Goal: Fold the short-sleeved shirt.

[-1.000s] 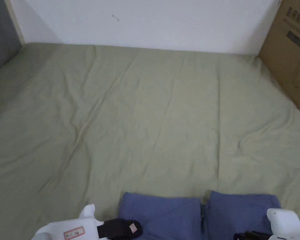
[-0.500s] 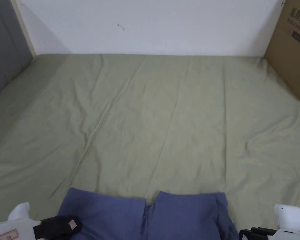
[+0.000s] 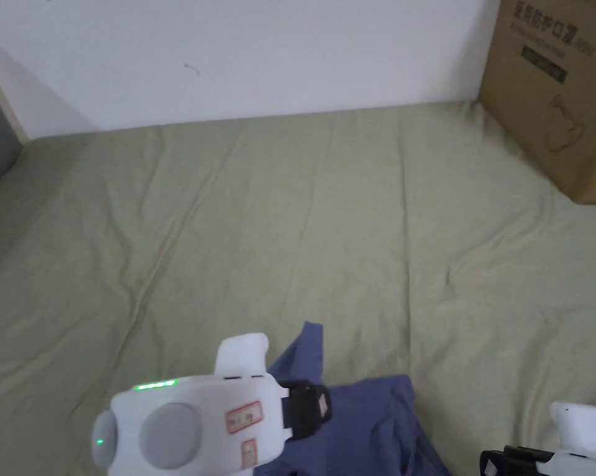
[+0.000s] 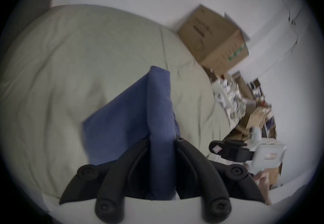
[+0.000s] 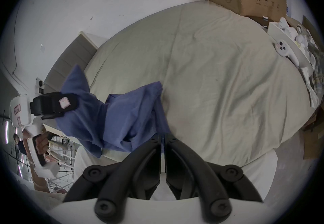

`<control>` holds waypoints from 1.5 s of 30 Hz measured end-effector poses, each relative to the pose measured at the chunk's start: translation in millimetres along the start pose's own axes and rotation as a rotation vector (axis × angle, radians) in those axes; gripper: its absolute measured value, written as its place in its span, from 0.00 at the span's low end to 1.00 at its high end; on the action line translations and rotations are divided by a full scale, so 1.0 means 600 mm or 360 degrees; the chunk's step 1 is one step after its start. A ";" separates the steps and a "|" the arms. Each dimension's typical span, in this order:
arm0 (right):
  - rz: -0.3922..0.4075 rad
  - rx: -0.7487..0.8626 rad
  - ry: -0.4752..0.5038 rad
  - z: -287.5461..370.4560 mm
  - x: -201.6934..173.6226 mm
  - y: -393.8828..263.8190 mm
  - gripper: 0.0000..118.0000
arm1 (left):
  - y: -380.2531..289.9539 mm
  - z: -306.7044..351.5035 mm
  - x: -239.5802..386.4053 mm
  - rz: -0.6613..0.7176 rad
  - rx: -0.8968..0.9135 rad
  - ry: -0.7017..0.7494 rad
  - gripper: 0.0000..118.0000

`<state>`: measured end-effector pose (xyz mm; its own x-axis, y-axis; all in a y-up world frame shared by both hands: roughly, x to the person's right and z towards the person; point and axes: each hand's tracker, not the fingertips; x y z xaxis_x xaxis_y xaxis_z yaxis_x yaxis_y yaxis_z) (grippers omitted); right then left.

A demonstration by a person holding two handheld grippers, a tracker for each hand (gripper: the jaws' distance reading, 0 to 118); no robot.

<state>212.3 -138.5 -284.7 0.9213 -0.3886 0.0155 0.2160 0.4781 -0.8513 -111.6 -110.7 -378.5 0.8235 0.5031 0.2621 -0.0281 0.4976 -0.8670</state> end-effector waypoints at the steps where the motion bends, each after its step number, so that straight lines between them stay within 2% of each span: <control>1: -0.0018 0.0001 -0.0013 0.001 0.009 -0.002 0.03 | -0.005 -0.032 0.015 -0.0057 -0.0071 -0.0019 0.26; 2: -0.0046 0.0000 -0.0034 0.002 0.021 -0.006 0.03 | -0.011 -0.068 0.031 -0.0081 -0.0170 -0.0045 0.31; 4: -0.0101 0.0002 -0.0069 0.007 0.040 -0.012 0.03 | -0.022 -0.124 0.045 -0.0129 -0.0356 -0.0119 0.76; 5: -0.0136 0.0014 -0.0078 0.012 0.052 -0.016 0.03 | -0.032 -0.138 0.055 -0.0122 -0.0388 -0.0062 0.90; 10: -0.0195 0.0029 -0.0120 0.030 0.084 -0.026 0.03 | -0.029 -0.093 0.040 -0.0120 -0.0297 -0.0064 0.78; 11: -0.0196 0.0028 -0.0135 0.031 0.088 -0.027 0.03 | -0.025 -0.076 0.025 -0.0038 -0.0220 -0.0082 0.70; 14: -0.0217 0.0032 -0.0156 0.026 0.097 -0.026 0.03 | -0.009 -0.039 -0.020 0.0200 -0.0053 -0.0081 0.25; 15: -0.0231 0.0033 -0.0155 0.023 0.098 -0.026 0.03 | -0.007 -0.039 -0.033 0.0206 -0.0020 -0.0037 0.09; 17: -0.0250 0.0033 -0.0137 0.017 0.098 -0.024 0.03 | -0.005 -0.055 -0.046 0.0187 -0.0030 0.0115 0.05; 18: -0.0250 0.0034 -0.0133 0.016 0.097 -0.023 0.03 | -0.008 -0.066 -0.050 0.0196 -0.0064 0.0113 0.02; 21: -0.0236 0.0030 -0.0110 0.013 0.091 -0.022 0.03 | -0.029 -0.115 -0.045 0.0253 -0.0199 -0.0056 0.02; 25: -0.0228 0.0019 -0.0114 0.013 0.088 -0.023 0.03 | -0.069 -0.163 0.013 0.0127 -0.0349 -0.0179 0.01; 28: -0.0232 0.0004 -0.0121 0.015 0.090 -0.025 0.03 | -0.088 -0.189 0.052 -0.0028 -0.0463 -0.0178 0.01; 31: -0.0220 -0.0002 -0.0148 0.017 0.087 -0.026 0.03 | -0.092 -0.194 0.068 0.0014 -0.0461 -0.0236 0.01; 34: -0.0207 -0.0018 -0.0121 0.017 0.078 -0.021 0.03 | -0.101 -0.191 0.081 -0.0065 -0.0526 -0.0361 0.01; 38: -0.0067 -0.0039 -0.0083 0.005 0.039 0.000 0.03 | -0.101 -0.141 0.055 -0.0033 -0.0409 -0.0307 0.01; 42: 0.0127 -0.0063 0.0028 -0.029 -0.023 0.032 0.03 | -0.083 -0.040 -0.035 0.0219 -0.0123 -0.0299 0.02; 43: 0.0178 -0.0075 0.0054 -0.039 -0.039 0.039 0.03 | -0.082 -0.019 -0.061 0.0296 -0.0063 -0.0303 0.08; 44: 0.0234 -0.0096 0.0085 -0.053 -0.058 0.046 0.03 | -0.082 0.003 -0.092 0.0405 -0.0007 -0.0319 0.21; 45: 0.0287 -0.0108 0.0107 -0.065 -0.074 0.051 0.03 | -0.083 0.019 -0.121 0.0486 0.0037 -0.0314 0.49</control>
<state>165.5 -137.3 -332.0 0.9188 -0.3544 -0.1736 0.0250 0.4912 -0.8707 -176.4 -163.9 -349.4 0.6500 0.7566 0.0711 -0.2709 0.3180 -0.9086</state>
